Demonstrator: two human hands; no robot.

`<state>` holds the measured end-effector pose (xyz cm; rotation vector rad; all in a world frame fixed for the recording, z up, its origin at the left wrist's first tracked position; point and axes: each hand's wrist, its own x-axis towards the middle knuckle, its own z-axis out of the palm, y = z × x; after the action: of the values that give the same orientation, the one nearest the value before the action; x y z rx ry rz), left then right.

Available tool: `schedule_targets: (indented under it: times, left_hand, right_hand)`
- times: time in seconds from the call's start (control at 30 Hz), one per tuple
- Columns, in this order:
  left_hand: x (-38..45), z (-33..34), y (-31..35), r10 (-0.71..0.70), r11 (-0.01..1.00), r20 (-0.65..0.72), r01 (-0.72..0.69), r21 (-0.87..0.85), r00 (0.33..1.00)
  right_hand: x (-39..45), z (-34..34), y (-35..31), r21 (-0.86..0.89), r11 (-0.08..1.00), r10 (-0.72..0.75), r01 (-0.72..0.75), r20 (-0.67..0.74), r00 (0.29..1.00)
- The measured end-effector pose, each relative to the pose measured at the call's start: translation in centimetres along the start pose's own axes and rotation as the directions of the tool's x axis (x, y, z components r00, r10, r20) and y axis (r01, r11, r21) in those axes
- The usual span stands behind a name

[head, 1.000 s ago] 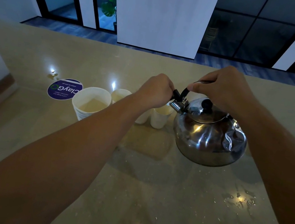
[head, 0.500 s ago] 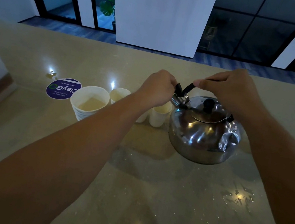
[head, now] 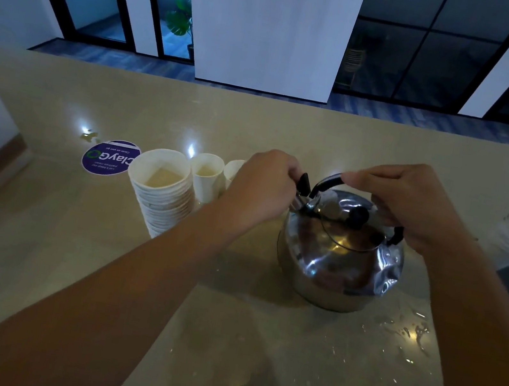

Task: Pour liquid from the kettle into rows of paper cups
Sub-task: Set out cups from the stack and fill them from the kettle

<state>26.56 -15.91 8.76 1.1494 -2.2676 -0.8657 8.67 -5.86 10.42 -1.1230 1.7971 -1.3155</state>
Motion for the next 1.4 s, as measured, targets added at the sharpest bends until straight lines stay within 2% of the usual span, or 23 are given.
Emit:
schedule_targets:
  times: [0.33, 0.67, 0.9, 1.03, 1.13, 1.2, 1.27, 1.33, 1.4]
  left_hand:
    - [-5.1, 2.2, -2.8, -0.049, 0.999, 0.043, 0.048, 0.021, 0.998]
    - [-7.4, 3.3, -3.9, -0.046, 0.999, -0.029, 0.046, -0.003, 0.999]
    - [-10.0, 4.3, -5.5, -0.025, 1.000, -0.003, 0.025, -0.003, 1.000]
    - [-12.6, 4.5, -7.7, 0.003, 0.989, -0.090, -0.017, -0.145, 0.996]
    - [-14.3, 4.3, -8.9, -0.021, 0.982, -0.196, -0.016, -0.187, 0.980]
    - [-15.3, 3.9, -9.3, -0.007, 0.979, -0.332, -0.062, -0.195, 0.943]
    - [-16.1, 3.6, -9.5, 0.010, 0.977, -0.489, -0.113, -0.182, 0.872]
    - [-16.4, 3.3, -10.0, 0.005, 0.980, -0.661, -0.134, -0.145, 0.750]
    - [-16.0, 2.9, -11.1, -0.076, 0.983, -0.780, -0.087, -0.164, 0.621]
  right_hand:
    - [-4.0, 2.3, 3.5, 0.052, 0.990, 0.131, -0.133, 0.053, 0.990]
    - [-4.6, 2.9, 4.7, -0.035, 0.995, 0.095, -0.093, 0.070, 0.993]
    - [-4.9, 2.8, 4.8, -0.149, 0.988, 0.050, -0.039, 0.070, 0.996]
    - [-5.0, 3.2, 4.4, -0.190, 0.982, 0.007, -0.011, -0.020, 1.000]
    - [-4.9, 4.1, 3.7, -0.295, 0.950, -0.147, 0.104, -0.128, 0.981]
    - [-5.0, 5.3, 2.9, -0.355, 0.916, -0.248, 0.185, -0.139, 0.959]
    - [-5.2, 6.8, 1.7, -0.337, 0.907, -0.306, 0.252, -0.116, 0.945]
    - [-5.3, 8.7, 0.4, -0.279, 0.911, -0.331, 0.305, -0.048, 0.943]
    - [-5.6, 11.0, -1.0, -0.241, 0.908, -0.337, 0.344, 0.070, 0.939]
